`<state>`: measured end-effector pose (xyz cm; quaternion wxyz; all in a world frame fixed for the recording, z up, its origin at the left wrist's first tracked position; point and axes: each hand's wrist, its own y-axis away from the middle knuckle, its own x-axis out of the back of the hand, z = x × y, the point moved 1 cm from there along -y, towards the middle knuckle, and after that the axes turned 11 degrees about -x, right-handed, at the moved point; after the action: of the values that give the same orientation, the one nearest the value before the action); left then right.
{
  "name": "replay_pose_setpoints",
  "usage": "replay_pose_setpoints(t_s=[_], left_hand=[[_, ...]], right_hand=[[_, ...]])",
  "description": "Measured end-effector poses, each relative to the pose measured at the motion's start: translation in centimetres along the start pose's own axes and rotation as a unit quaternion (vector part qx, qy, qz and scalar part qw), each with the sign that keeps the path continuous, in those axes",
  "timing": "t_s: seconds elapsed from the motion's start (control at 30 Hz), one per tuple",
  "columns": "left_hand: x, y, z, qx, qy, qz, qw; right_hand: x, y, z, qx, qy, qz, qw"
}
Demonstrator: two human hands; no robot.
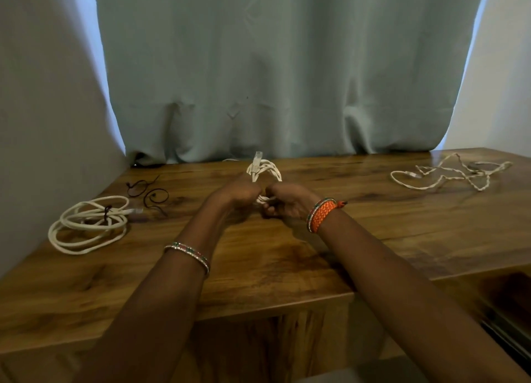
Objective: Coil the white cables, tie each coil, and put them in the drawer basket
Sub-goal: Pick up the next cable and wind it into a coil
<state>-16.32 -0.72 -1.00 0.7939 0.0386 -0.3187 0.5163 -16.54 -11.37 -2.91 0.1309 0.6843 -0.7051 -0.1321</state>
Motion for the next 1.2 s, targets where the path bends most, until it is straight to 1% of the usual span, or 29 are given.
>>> replay_pose_setpoints(t_s=[0.07,0.13,0.2,0.27,0.33,0.37,0.47,0.5,0.57,0.63,0.7,0.77,0.83,0.93,1.07,1.13,1.2], left_hand=[[-0.1,0.1,-0.4,0.01,0.016,-0.013,1.0],[-0.1,0.0,-1.1,0.02,0.004,-0.03,0.999],[-0.3,0.0,-1.7,0.023,0.003,-0.025,0.999],[-0.6,-0.2,-2.3,0.016,0.06,-0.006,0.998],[-0.8,-0.2,-2.5,0.011,0.115,0.009,0.993],[-0.9,-0.2,-2.4,0.007,0.132,0.006,0.991],[-0.9,0.1,-2.0,0.0,0.167,-0.011,0.986],[-0.9,0.2,-1.9,-0.006,0.168,-0.02,0.986],[-1.1,0.4,-1.8,-0.018,0.148,-0.037,0.988],[-1.2,0.5,-1.7,-0.031,0.133,-0.038,0.99],[-1.0,0.2,-1.6,-0.026,0.159,-0.028,0.987],[-0.6,-0.1,-1.5,-0.007,0.181,-0.015,0.983],[-0.4,-0.4,-1.5,0.011,0.185,-0.006,0.983],[-0.5,-0.4,-1.1,0.025,0.206,0.024,0.978],[-0.6,-0.1,0.0,0.052,0.288,0.103,0.951],[-0.8,-0.2,0.3,0.065,0.313,0.139,0.937],[-1.0,-0.2,0.5,0.075,0.352,0.162,0.919]], right_hand=[[-0.1,-0.2,0.3,0.026,0.039,0.042,0.998],[-0.3,-0.8,0.5,0.08,0.092,0.081,0.989],[-0.2,-0.9,0.6,0.131,0.146,0.099,0.976],[0.2,-0.1,0.4,0.185,0.203,0.103,0.956],[0.3,1.1,-0.2,0.219,0.25,0.109,0.937],[0.5,1.3,-0.5,0.224,0.243,0.105,0.938],[1.1,0.4,-1.1,0.242,0.136,0.073,0.958],[1.2,0.1,-1.0,0.264,0.121,0.072,0.954],[1.4,-0.3,-0.6,0.309,0.134,0.075,0.938],[1.5,-0.1,-0.5,0.34,0.126,0.074,0.929],[1.4,0.0,-0.7,0.349,0.101,0.091,0.927],[1.5,-0.3,-1.0,0.351,0.064,0.129,0.925],[1.8,-0.7,-1.0,0.361,0.042,0.176,0.915],[1.8,-0.5,-0.8,0.38,0.054,0.222,0.896],[1.6,-0.2,-0.9,0.405,0.059,0.266,0.873],[1.5,-0.2,-1.0,0.402,0.049,0.275,0.872],[1.6,-0.3,-1.3,0.386,0.008,0.277,0.88]])
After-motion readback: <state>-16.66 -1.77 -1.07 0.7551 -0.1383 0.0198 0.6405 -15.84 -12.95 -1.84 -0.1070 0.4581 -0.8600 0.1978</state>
